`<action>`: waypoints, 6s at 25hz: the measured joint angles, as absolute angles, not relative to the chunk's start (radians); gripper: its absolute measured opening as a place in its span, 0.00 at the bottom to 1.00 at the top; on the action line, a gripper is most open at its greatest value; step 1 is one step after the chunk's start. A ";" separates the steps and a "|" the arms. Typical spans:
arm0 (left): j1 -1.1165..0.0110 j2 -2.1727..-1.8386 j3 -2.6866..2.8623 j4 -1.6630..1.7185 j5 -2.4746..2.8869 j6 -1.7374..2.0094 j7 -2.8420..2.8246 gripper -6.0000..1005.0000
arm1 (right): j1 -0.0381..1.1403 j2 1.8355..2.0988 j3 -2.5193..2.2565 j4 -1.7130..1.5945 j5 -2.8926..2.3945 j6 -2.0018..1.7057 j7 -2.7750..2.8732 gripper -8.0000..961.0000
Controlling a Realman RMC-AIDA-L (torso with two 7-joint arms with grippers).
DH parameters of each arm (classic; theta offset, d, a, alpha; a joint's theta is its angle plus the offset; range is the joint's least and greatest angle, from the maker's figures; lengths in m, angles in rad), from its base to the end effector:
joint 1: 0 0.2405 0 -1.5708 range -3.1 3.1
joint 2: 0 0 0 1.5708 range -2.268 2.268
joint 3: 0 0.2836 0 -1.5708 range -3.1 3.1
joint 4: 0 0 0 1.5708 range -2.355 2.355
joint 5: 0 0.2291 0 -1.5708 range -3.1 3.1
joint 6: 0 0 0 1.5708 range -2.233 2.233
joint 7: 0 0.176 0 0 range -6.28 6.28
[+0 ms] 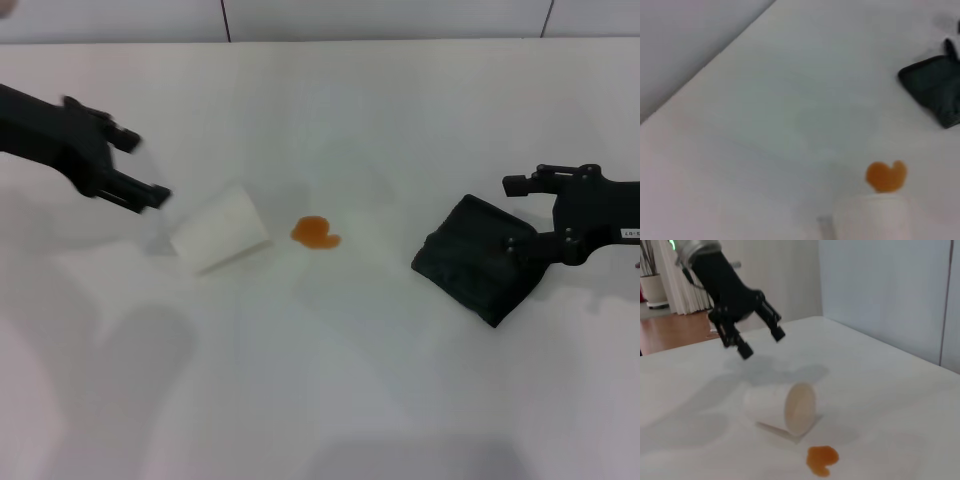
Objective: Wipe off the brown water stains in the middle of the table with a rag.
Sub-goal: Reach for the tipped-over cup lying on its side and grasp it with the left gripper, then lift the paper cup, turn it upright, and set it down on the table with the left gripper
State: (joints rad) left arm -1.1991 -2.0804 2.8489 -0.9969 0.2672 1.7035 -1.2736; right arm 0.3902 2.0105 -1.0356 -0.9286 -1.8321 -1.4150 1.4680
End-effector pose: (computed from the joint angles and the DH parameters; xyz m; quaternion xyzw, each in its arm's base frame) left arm -0.2446 0.4413 0.0352 -0.9728 -0.1682 0.0651 0.1454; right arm 0.2839 0.3754 -0.0093 -0.9578 0.1547 0.1626 0.1797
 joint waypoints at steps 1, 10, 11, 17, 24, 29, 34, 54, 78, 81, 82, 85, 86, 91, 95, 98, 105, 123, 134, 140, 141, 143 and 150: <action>-1.192 -2.080 2.849 -0.970 0.260 1.694 -1.276 0.86 | 0.389 2.011 -1.036 -0.928 -1.831 -1.414 1.468 0.89; -1.131 -2.079 2.849 -0.876 0.218 1.647 -1.280 0.85 | 0.392 2.011 -1.035 -0.920 -1.830 -1.414 1.468 0.89; -1.126 -2.079 2.849 -0.872 0.215 1.644 -1.281 0.85 | 0.393 2.011 -1.035 -0.920 -1.830 -1.414 1.468 0.89; -1.115 -2.079 2.849 -0.839 0.207 1.611 -1.281 0.85 | 0.393 2.011 -1.035 -0.920 -1.830 -1.414 1.468 0.89; -1.106 -2.080 2.849 -0.783 0.212 1.547 -1.281 0.85 | 0.392 2.011 -1.035 -0.917 -1.830 -1.414 1.468 0.89; -1.096 -2.079 2.848 -0.749 0.217 1.529 -1.281 0.85 | 0.392 2.011 -1.035 -0.917 -1.830 -1.414 1.468 0.89; -1.090 -2.079 2.849 -0.730 0.227 1.527 -1.283 0.85 | 0.394 2.011 -1.035 -0.917 -1.830 -1.414 1.468 0.89; -1.113 -2.074 2.849 -0.722 0.270 1.521 -1.310 0.84 | 0.396 2.011 -1.035 -0.917 -1.833 -1.414 1.468 0.89; -1.113 -2.075 2.849 -0.658 0.298 1.432 -1.333 0.84 | 0.396 2.011 -1.035 -0.906 -1.834 -1.416 1.468 0.89; -1.115 -2.075 2.849 -0.657 0.297 1.432 -1.332 0.84 | 0.396 2.011 -1.035 -0.907 -1.834 -1.416 1.468 0.89; -1.115 -2.075 2.849 -0.656 0.296 1.432 -1.332 0.84 | 0.396 2.011 -1.035 -0.907 -1.834 -1.416 1.468 0.89; -1.115 -2.076 2.849 -0.656 0.295 1.431 -1.331 0.84 | 0.396 2.011 -1.035 -0.907 -1.833 -1.416 1.468 0.89; -1.114 -2.076 2.849 -0.656 0.294 1.430 -1.331 0.83 | 0.396 2.011 -1.035 -0.907 -1.833 -1.416 1.468 0.89; -1.114 -2.077 2.849 -0.642 0.292 1.421 -1.334 0.83 | 0.396 2.011 -1.035 -0.907 -1.835 -1.416 1.468 0.89; -1.114 -2.076 2.849 -0.642 0.291 1.416 -1.334 0.83 | 0.397 2.011 -1.035 -0.907 -1.835 -1.416 1.468 0.89; -1.114 -2.077 2.849 -0.642 0.291 1.411 -1.335 0.83 | 0.397 2.011 -1.035 -0.907 -1.835 -1.415 1.468 0.89; -1.111 -2.078 2.847 -0.643 0.289 1.400 -1.340 0.83 | 0.399 2.011 -1.035 -0.907 -1.833 -1.416 1.468 0.89; -1.114 -2.076 2.847 -0.637 0.287 1.391 -1.352 0.70 | 0.399 2.011 -1.035 -0.907 -1.830 -1.422 1.468 0.89; -1.121 -2.074 2.847 -0.687 0.248 1.438 -1.365 0.62 | 0.395 2.010 -1.034 -0.907 -1.830 -1.423 1.468 0.89; -1.075 -2.068 2.848 -0.810 -0.006 1.553 -1.348 0.62 | 0.392 2.010 -1.033 -0.907 -1.830 -1.423 1.468 0.89; -1.059 -2.067 2.848 -0.816 -0.048 1.562 -1.346 0.62 | 0.392 2.010 -1.032 -0.907 -1.830 -1.422 1.468 0.89; -1.021 -2.069 2.849 -0.818 -0.126 1.571 -1.340 0.62 | 0.391 2.010 -1.030 -0.907 -1.830 -1.422 1.468 0.89; -0.848 -2.072 2.848 -0.651 -0.392 1.566 -1.229 0.62 | 0.399 2.011 -1.029 -0.907 -1.830 -1.416 1.468 0.89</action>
